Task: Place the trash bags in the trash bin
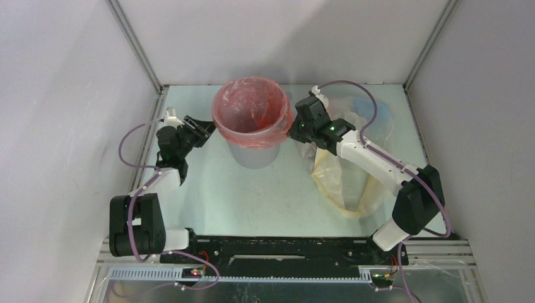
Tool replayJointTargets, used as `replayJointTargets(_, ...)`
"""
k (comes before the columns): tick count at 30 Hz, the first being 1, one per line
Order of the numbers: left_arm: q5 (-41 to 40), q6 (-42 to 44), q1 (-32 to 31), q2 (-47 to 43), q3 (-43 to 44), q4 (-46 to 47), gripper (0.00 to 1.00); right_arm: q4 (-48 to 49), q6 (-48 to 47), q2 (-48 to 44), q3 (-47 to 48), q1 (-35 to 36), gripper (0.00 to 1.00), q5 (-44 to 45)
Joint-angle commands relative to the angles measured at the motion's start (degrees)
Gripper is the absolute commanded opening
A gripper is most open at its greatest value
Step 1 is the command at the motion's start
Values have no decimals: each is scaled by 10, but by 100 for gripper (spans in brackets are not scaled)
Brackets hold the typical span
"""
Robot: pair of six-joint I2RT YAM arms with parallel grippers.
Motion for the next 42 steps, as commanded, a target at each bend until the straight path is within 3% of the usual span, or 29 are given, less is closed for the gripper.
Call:
replayJointTargets(1,12,20,-5,13,27,23,49,101,-43,29,-39,-14,2,-72)
replayJointTargets(6,15,26,-5,43,36,25,44,209,-75,43,-104,-21,17,-129)
replayJointTargets(10,13,35,-4,53,35,25,37,242,-78,36,-141,-27,32,-122)
replayJointTargets(16,-19,47,4,47,15,12,35,347,-101,-19,-226,-32,55,-124)
replayJointTargets(25,-25,56,12,48,-17,21,35,459,-145,-93,-310,-33,57,-164)
replayJointTargets(28,-24,53,12,55,-30,37,34,493,-152,-94,-320,-32,63,-198)
replayJointTargets(31,-22,48,15,54,-42,52,35,519,-153,-87,-326,-29,70,-223)
replayJointTargets(42,-23,33,40,-22,-61,59,48,548,-122,0,-326,-39,74,-251)
